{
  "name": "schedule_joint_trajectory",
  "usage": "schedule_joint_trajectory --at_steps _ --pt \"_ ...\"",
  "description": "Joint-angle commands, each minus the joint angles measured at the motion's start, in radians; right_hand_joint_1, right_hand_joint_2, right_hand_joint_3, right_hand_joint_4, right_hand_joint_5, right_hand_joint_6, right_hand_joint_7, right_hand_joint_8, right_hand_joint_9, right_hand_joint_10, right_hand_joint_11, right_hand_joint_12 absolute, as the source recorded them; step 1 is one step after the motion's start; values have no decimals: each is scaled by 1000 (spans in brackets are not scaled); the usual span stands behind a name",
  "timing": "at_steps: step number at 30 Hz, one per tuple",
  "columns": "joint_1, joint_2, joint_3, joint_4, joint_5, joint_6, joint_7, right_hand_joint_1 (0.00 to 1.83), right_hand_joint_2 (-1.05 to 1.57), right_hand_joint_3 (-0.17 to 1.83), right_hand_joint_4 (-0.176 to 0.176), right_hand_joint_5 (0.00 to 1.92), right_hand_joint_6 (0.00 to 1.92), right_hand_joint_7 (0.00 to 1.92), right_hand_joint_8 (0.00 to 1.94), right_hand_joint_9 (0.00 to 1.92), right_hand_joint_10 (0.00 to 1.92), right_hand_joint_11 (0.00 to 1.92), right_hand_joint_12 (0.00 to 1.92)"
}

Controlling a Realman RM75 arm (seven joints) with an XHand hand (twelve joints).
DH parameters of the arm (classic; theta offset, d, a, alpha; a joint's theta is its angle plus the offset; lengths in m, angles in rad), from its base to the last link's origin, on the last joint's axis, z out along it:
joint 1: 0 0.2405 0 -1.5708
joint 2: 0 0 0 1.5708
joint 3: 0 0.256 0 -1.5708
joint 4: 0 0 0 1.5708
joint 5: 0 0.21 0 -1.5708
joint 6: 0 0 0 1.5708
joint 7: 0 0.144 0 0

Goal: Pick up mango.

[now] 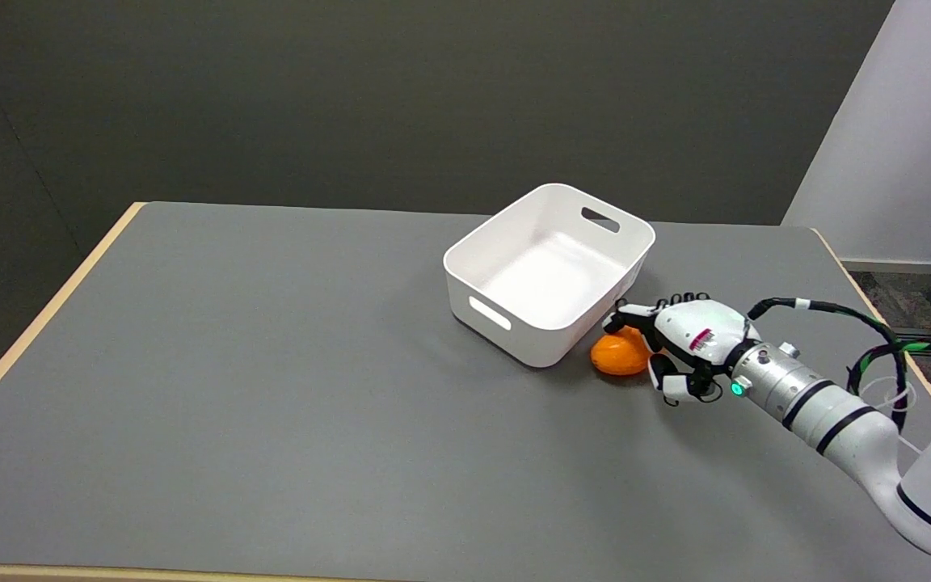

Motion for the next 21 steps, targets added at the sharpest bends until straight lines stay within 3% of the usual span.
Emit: schedule_joint_trajectory --at_steps 1,12,21 --pt "-167 -74 141 -97 -11 111 3 1279 957 900 109 425 632 602 1941 626 1921 827 1921" --pt "-212 -185 319 -112 -21 112 1 1279 957 899 110 426 632 601 1941 627 1921 825 1921" --pt "-222 -237 367 -135 -23 112 1 1279 956 902 114 427 638 602 1941 632 1921 826 1921"
